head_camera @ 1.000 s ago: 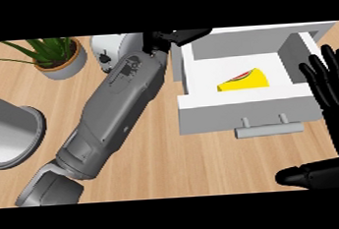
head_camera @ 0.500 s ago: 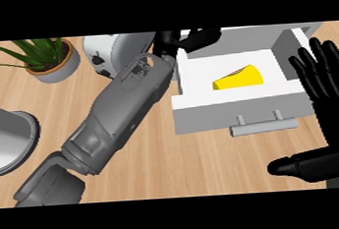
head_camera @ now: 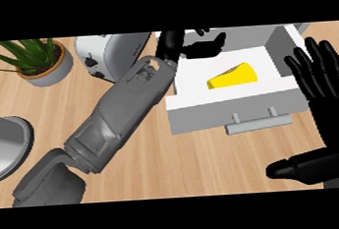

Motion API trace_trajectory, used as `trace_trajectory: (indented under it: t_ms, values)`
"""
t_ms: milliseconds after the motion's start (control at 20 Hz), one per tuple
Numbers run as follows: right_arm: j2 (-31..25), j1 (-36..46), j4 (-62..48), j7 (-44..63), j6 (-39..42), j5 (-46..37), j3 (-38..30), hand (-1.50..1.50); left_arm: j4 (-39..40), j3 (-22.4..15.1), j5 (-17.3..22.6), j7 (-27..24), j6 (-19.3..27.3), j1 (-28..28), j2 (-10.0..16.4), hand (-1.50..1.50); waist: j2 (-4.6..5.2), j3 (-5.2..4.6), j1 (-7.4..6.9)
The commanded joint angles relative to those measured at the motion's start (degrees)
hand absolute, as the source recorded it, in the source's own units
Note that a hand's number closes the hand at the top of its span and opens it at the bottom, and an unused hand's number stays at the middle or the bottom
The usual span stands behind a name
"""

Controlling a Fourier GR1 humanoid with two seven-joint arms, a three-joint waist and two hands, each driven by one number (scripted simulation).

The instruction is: Pick up the cup, place it into the drawer and close the drawer

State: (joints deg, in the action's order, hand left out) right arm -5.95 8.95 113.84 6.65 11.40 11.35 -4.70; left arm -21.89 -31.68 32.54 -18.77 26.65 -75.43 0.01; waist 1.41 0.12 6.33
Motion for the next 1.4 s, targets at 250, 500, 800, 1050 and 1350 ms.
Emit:
trace_trajectory:
  t_ms: [250,500,800,1050,1350]
  values:
    - [1.01,1.49,1.82,2.44,-0.33,2.2,1.24,-1.5,-4.18,-1.32,7.17,-1.93,0.89,0.53,-0.01,-1.5,-0.01,-0.06,0.53]
    - [0.09,-0.51,0.73,1.58,2.11,6.45,-1.03,-1.5,-5.53,1.0,10.29,-7.88,-1.29,-0.38,-0.01,-1.5,-0.36,-0.05,-1.67]
    - [-1.03,-1.02,1.42,1.29,2.95,7.81,-2.65,1.5,-12.1,2.48,13.91,-9.43,-2.63,5.36,-0.01,-1.5,-1.2,-0.09,-4.88]
    - [-8.26,-4.33,5.89,3.94,9.02,8.33,-4.41,1.5,-18.93,5.81,12.67,-6.6,-3.5,9.18,5.43,-1.5,-1.83,-0.15,-6.88]
    - [-8.63,-8.35,6.58,-0.17,11.86,-1.53,-0.01,1.5,-30.51,7.92,13.56,-1.51,-1.73,17.1,12.01,-1.5,-1.94,-0.12,-7.51]
